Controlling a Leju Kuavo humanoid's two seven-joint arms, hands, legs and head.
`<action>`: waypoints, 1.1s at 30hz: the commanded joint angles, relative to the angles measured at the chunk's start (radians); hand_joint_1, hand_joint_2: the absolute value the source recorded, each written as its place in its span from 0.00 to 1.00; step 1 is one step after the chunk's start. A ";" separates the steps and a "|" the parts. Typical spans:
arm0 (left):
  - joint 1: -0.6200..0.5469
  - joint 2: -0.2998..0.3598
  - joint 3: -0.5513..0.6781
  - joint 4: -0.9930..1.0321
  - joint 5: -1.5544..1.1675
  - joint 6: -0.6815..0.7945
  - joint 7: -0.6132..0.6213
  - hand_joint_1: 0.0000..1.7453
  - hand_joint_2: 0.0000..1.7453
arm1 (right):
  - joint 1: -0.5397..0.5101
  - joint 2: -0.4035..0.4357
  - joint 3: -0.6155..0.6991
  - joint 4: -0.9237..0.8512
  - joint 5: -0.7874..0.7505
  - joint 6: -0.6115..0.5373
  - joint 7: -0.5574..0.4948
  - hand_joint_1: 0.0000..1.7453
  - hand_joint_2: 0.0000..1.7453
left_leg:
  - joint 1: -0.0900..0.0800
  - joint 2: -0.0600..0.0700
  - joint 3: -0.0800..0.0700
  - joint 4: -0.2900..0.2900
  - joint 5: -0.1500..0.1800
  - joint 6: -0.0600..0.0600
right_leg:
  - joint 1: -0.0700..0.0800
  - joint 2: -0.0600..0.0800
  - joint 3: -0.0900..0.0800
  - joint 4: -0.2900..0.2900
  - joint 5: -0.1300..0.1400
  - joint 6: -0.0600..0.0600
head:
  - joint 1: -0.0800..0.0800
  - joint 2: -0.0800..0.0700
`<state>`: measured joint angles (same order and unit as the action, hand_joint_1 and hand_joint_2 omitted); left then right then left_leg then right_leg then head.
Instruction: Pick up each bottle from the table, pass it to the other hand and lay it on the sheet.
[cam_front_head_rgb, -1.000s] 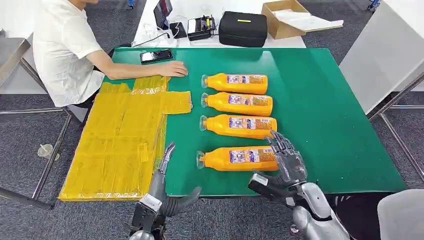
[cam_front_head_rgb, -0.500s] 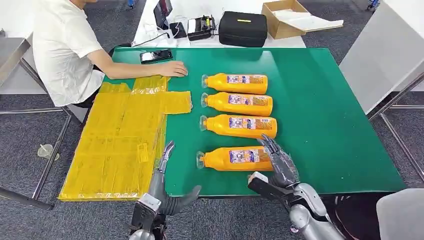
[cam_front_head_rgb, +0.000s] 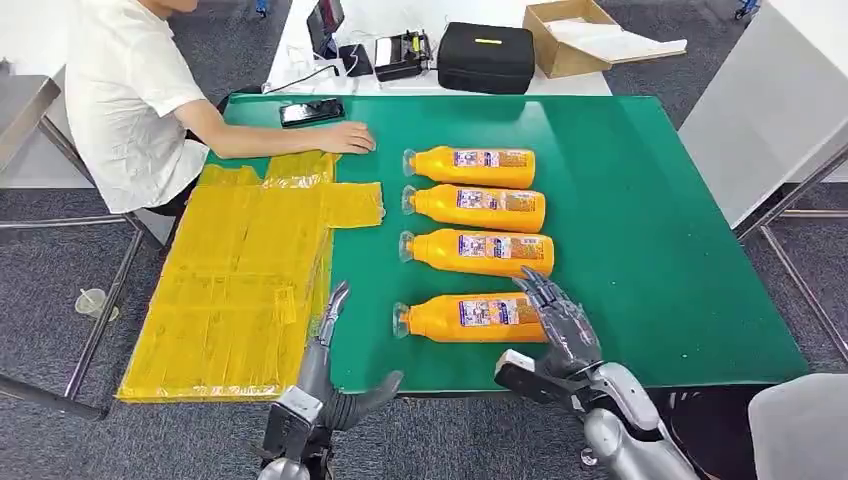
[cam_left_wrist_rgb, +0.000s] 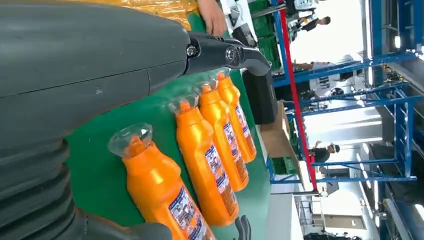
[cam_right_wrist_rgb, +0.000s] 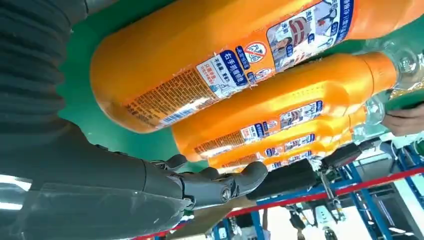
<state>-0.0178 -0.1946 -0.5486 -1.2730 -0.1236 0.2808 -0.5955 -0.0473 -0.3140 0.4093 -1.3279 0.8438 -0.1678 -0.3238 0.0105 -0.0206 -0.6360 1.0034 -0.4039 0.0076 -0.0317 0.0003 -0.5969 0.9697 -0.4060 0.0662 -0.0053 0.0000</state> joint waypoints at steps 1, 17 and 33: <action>-0.009 0.012 -0.009 0.010 -0.027 -0.006 0.018 0.00 1.00 | -0.094 -0.099 0.117 0.022 0.150 0.033 0.092 0.00 1.00 | 0.000 0.004 0.003 0.001 -0.002 0.000 | 0.000 0.002 0.002 0.000 -0.001 -0.003 | 0.000 0.000; -0.006 0.015 -0.020 0.014 -0.029 -0.027 0.020 0.00 1.00 | -0.258 -0.076 0.190 0.311 0.198 0.093 0.159 0.00 1.00 | 0.001 0.005 0.009 0.000 -0.004 0.000 | 0.002 0.003 0.008 -0.002 -0.002 -0.005 | 0.000 0.000; -0.016 0.016 -0.033 0.026 -0.024 -0.036 0.021 0.00 1.00 | -0.227 0.005 0.199 0.357 0.108 0.061 0.098 0.00 1.00 | 0.001 0.002 0.006 -0.001 -0.001 0.000 | 0.002 0.001 0.006 -0.002 0.000 -0.003 | 0.000 0.000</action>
<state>-0.0097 -0.1946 -0.5642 -1.2821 -0.1522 0.2502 -0.5791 -0.2672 -0.3827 0.5573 -1.0605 0.9748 -0.0954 -0.2006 0.0105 -0.0204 -0.6343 1.0035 -0.4037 0.0077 -0.0316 0.0005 -0.5953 0.9697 -0.4057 0.0664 -0.0053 0.0000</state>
